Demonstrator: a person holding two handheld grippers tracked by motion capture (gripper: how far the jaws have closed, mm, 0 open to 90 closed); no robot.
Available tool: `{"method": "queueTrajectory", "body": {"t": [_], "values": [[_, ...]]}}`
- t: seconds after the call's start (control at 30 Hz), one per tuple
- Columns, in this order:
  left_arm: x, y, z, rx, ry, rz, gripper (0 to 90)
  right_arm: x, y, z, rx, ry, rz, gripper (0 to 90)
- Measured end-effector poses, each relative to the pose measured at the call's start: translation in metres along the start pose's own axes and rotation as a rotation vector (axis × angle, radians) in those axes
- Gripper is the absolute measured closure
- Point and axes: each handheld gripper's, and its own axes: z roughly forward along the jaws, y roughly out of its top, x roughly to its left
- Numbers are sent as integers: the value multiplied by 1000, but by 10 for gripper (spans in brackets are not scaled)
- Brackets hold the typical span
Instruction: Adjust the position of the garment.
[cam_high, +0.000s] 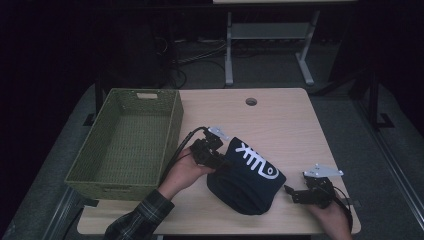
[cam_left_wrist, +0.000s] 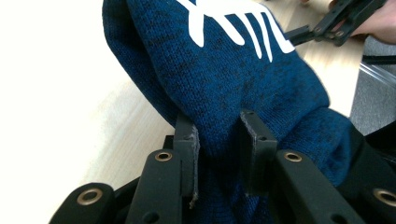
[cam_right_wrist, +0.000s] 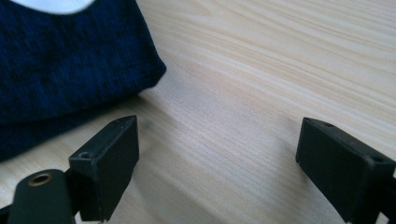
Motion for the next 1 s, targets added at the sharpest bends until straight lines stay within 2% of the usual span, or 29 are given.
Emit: {"method": "queueTrajectory", "body": {"t": [0.3,0.47,0.8,1.0], "values": [[2,16,-30,-8,-30,22,717,0,0,0,1,1,1,130],[5,20,-50,-13,-28,22,716,0,0,0,1,0,1,130],[10,21,-81,-20,-14,20,717,0,0,0,0,-1,1,130],[16,19,-100,-33,-8,2,716,0,0,0,0,-1,2,130]]}}
